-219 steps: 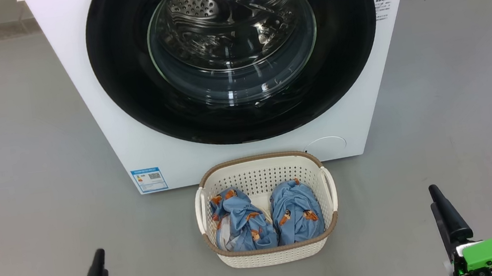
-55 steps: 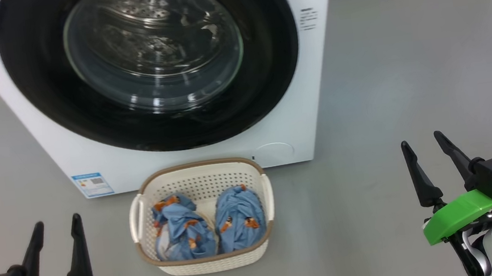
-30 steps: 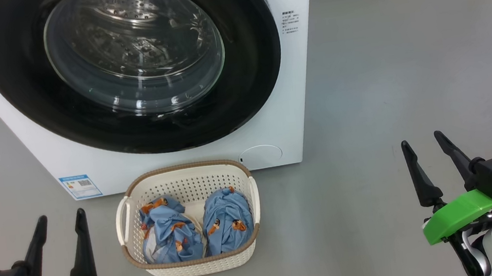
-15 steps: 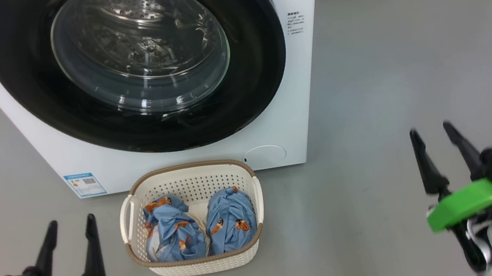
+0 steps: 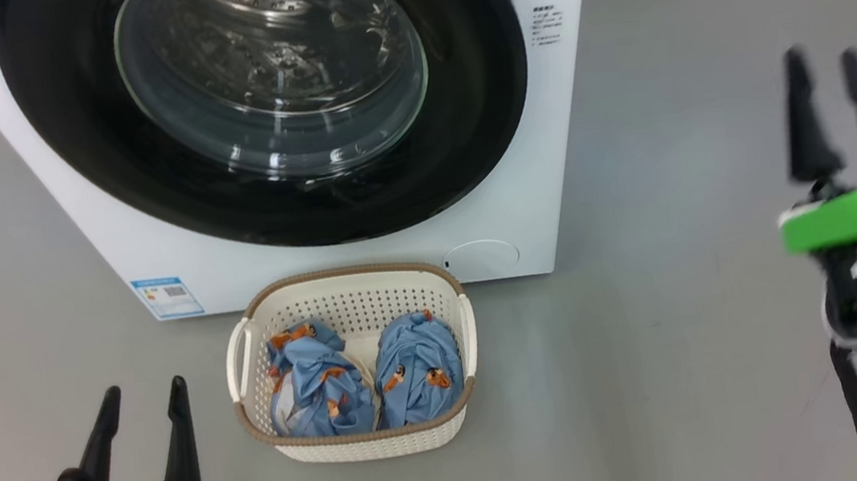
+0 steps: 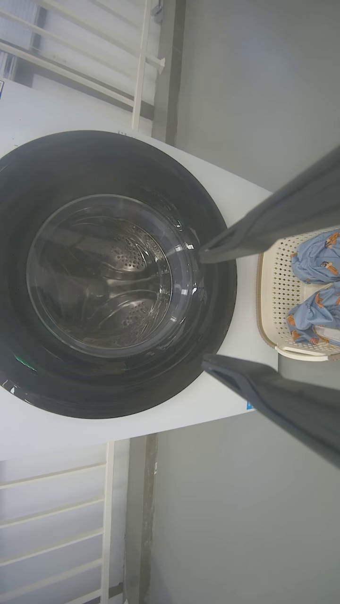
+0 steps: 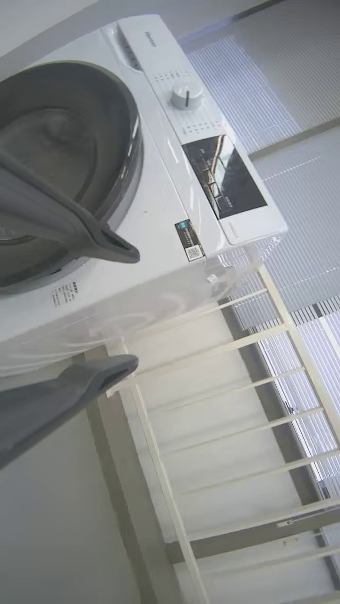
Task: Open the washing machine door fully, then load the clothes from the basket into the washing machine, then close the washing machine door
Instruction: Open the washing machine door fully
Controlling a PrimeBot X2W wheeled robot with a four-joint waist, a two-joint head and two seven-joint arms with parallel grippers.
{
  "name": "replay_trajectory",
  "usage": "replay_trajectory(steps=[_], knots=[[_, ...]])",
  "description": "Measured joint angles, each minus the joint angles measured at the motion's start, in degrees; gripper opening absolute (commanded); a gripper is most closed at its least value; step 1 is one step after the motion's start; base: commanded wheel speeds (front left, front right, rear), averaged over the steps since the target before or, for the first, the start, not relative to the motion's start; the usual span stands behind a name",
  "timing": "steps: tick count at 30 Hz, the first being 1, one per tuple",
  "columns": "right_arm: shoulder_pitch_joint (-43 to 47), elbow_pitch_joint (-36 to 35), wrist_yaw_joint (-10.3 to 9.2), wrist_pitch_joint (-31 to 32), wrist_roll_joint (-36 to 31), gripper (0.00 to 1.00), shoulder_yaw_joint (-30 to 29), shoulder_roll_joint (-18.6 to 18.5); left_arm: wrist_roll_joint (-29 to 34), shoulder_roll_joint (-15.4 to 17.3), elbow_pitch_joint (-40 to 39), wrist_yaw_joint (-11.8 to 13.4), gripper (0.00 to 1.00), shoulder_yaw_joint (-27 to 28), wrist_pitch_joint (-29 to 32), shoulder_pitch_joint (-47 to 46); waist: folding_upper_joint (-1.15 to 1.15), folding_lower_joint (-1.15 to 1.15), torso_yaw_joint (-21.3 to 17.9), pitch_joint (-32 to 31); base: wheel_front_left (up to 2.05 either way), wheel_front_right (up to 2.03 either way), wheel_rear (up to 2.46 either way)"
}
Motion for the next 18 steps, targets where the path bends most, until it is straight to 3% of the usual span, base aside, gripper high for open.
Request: replay_trajectory(steps=[1, 2, 3, 5, 14, 18], knots=[[-0.9, 0.2, 0.0, 0.0, 2.1, 1.0, -1.1, 0.4, 0.0, 0.0, -0.1, 0.0, 1.0, 0.0, 0.0, 0.0, 0.0, 0.0, 0.2, 0.2, 0.0, 0.0, 0.0], [-1.8, 0.7, 0.0, 0.0, 5.4, 0.85, -2.5, 1.1, 0.0, 0.0, -0.2, 0.0, 1.0, 0.0, 0.0, 0.0, 0.0, 0.0, 0.3, 0.4, 0.0, 0.0, 0.0], [-2.4, 1.3, 0.0, 0.0, 7.7, 0.51, -3.3, 1.4, 0.0, -0.2, -0.3, 0.0, 1.0, 0.0, 0.0, 0.0, 0.0, 0.0, 0.5, 0.6, 0.0, 0.0, 0.0], [-3.3, 2.5, 0.0, 0.0, 12.0, 0.0, -5.0, 1.9, 0.0, -0.3, -0.4, 0.0, 1.0, 0.0, 0.0, 0.0, 0.0, 0.0, 0.9, 1.1, 0.0, 0.0, 0.0], [-7.3, 7.9, 0.0, 1.9, 29.0, 0.0, -11.6, 3.0, -0.9, -0.3, -0.2, 0.0, 1.0, -0.5, 0.0, -0.8, 0.0, 0.0, 2.7, 4.3, 0.0, 0.0, 0.0], [-11.8, 13.0, 0.0, 7.7, 37.1, 0.0, -13.9, 3.2, -1.0, -0.4, -0.4, 0.0, 1.0, -1.0, 0.0, -2.7, 0.0, 0.0, 3.7, 6.4, 0.0, 0.0, 0.0]])
